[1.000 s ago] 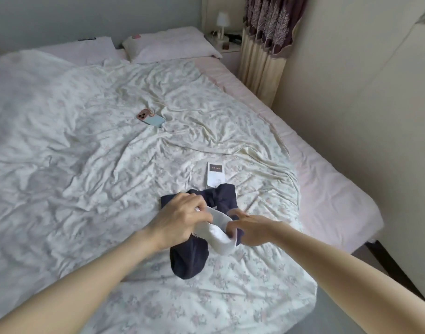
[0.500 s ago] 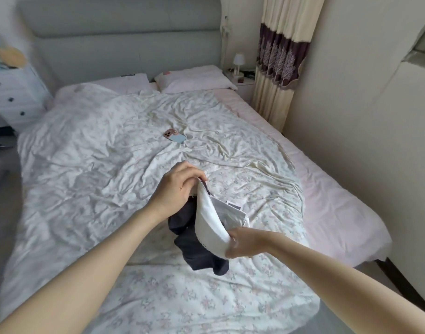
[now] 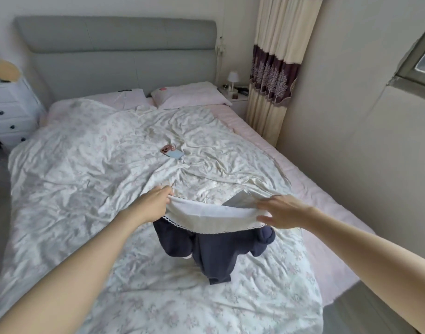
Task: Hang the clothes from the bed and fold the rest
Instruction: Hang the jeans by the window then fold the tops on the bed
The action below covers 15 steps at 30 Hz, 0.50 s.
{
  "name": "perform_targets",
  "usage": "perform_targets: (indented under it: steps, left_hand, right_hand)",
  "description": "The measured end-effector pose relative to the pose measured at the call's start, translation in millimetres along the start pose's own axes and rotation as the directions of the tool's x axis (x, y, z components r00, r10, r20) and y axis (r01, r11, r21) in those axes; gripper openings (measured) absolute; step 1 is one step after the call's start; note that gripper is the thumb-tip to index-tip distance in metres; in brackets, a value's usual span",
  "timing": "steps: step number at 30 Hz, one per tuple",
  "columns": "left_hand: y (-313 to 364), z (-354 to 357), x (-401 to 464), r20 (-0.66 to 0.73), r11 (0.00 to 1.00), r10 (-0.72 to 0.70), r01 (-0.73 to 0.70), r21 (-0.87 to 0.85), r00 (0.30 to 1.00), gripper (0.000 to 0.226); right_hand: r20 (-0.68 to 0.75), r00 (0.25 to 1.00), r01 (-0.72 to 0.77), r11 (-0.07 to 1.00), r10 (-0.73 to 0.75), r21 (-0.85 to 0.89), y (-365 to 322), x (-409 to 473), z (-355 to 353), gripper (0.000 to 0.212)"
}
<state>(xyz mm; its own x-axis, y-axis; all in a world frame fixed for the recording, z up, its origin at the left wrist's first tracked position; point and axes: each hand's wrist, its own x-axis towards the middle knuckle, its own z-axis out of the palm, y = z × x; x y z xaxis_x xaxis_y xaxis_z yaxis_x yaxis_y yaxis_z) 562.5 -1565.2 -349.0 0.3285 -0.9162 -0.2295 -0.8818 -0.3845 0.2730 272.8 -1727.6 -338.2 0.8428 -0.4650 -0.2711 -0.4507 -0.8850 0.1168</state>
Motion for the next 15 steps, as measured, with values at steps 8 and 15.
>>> perform_targets:
  steps: [8,15]
  left_hand:
    - [17,-46,73,-0.325,0.915,-0.091,-0.05,-0.4,0.941,0.026]
    - [45,-137,145,-0.591,0.953,0.012,-0.187,-0.237,0.807,0.055]
  right_hand:
    - [-0.323,0.834,-0.224,0.81,0.447,0.542,26,56,-44,0.014]
    - [-0.487,0.634,-0.343,0.783,0.601,0.52,73,110,-121,0.019]
